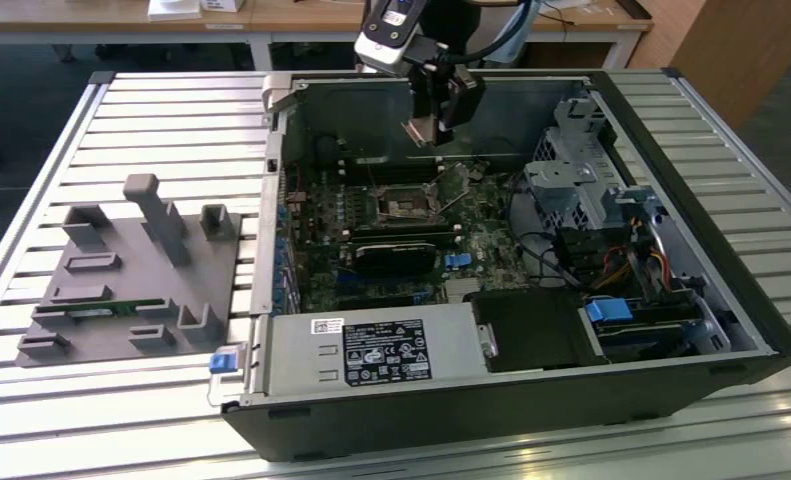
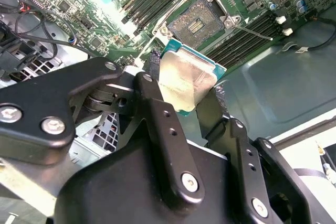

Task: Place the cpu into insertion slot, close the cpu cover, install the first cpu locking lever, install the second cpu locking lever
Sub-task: 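Place the cpu into insertion slot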

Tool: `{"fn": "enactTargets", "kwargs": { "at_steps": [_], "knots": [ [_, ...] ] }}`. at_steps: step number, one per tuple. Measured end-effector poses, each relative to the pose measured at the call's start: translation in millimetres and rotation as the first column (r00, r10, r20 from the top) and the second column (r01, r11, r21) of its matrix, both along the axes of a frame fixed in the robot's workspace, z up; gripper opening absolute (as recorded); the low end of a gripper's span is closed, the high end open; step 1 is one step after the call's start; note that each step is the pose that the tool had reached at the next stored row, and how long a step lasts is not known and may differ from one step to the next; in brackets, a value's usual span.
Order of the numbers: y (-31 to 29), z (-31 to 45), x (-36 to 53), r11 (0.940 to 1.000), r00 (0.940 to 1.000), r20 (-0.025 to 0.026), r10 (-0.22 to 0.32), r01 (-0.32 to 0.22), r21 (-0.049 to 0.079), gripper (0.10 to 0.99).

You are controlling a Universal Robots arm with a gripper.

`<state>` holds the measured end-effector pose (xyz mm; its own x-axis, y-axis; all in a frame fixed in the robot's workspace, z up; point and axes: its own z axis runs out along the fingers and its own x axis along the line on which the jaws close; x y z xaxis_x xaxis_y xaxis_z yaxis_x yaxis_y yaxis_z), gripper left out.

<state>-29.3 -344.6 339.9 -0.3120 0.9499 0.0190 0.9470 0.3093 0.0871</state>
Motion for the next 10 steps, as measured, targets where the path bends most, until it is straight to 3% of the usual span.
{"fn": "enactTargets", "kwargs": {
  "at_steps": [10],
  "knots": [
    [0.0,-0.9,-0.4,0.9991,0.9991,-0.0001,-0.042,0.042,0.000,0.529]
  ]
}}
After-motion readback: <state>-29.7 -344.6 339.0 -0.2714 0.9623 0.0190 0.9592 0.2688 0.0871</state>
